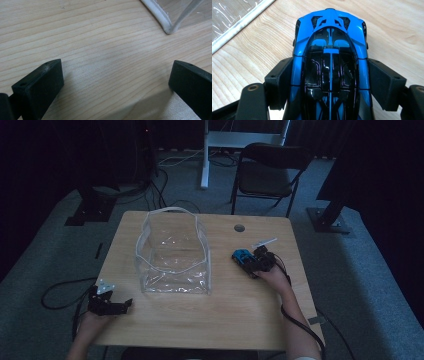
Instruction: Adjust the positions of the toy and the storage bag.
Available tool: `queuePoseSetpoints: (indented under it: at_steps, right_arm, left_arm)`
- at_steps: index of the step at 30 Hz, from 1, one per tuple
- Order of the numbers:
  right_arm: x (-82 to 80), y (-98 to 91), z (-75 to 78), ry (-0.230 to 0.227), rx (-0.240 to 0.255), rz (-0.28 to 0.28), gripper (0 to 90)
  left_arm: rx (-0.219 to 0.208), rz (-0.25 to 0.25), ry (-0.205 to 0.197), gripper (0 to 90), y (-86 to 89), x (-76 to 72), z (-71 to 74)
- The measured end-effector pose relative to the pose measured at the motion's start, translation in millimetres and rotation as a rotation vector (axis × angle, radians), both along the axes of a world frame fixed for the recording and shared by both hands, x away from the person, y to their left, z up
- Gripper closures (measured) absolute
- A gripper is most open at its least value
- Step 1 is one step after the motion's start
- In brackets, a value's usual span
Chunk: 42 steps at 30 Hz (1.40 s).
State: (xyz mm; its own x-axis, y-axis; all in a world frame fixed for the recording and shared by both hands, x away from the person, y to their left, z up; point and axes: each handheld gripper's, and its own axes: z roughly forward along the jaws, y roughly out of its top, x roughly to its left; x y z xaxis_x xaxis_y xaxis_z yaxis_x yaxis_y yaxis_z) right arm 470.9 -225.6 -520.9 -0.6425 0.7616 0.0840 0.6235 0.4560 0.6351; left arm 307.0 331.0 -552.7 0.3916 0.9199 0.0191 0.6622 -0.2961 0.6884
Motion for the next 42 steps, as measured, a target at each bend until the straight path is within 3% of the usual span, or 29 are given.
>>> queuePoseSetpoints:
  at_steps: [6,12,21,25,27,28,32,40,42]
  right_arm:
    - [-8.0,-7.6,8.0,-0.022,-0.001,-0.021,26.5]
    - [-24.3,-17.0,17.5,-0.029,0.02,0.001,26.6]
    - [-68.3,-35.0,30.1,-0.044,0.006,0.059,26.6]
    - [-84.3,-40.3,29.6,-0.049,0.001,0.065,26.6]
    - [-103.2,-45.0,27.5,-0.056,0.0,0.06,26.6]
    - [-103.2,-45.0,27.5,-0.056,0.0,0.06,26.6]
    - [-130.3,-48.8,23.0,-0.055,-0.005,0.092,26.6]
    - [-163.0,-48.8,15.9,-0.022,-0.013,0.142,26.6]
    - [-168.7,-48.8,11.2,-0.011,-0.037,0.138,26.6]
  left_arm:
    - [0.0,0.0,0.0,0.3,0.0,0.0,0.0]
    - [0.0,0.0,0.0,0.3,0.0,0.0,0.0]
    - [0.0,0.0,0.0,0.2,0.0,0.0,0.0]
    - [0.0,0.002,0.0,0.3,0.0,-0.1,0.0]
    - [0.0,0.002,0.0,0.3,0.0,-0.1,0.0]
    - [0.0,0.002,0.0,0.3,0.0,-0.1,0.0]
    - [0.0,0.002,0.0,0.3,0.0,-0.1,0.0]
    - [0.0,0.002,0.0,0.2,-0.1,-0.1,0.0]
    - [0.0,0.002,0.0,0.3,0.0,-0.1,0.0]
